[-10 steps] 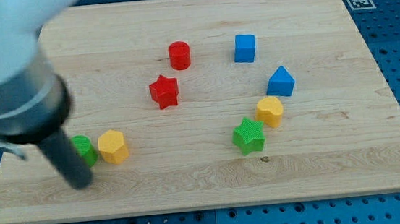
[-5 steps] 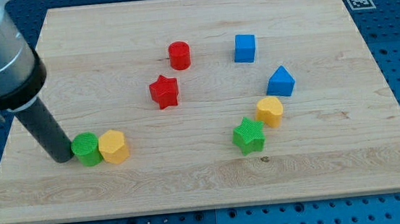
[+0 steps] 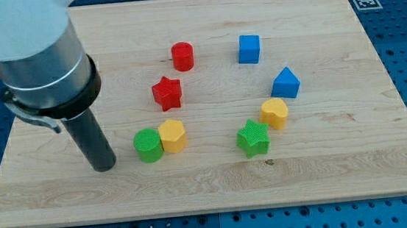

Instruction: Slide the green circle yellow hexagon to the top left of the green star

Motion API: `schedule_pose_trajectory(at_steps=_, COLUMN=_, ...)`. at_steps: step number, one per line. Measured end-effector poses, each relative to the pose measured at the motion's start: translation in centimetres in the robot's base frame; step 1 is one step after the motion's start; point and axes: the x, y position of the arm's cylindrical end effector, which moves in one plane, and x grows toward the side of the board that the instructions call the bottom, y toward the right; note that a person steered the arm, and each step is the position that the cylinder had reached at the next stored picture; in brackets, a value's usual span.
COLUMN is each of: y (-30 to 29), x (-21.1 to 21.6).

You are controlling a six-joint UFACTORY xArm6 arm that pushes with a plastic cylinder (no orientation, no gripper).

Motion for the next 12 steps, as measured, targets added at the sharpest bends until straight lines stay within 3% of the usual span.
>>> schedule_pose_trajectory(at_steps=1, y=-0.1, x=-1.8)
schedule_pose_trajectory(at_steps=4, y=7.3, x=-2.0)
schedule_pose_trajectory(at_steps=12, y=9.4, x=1.0)
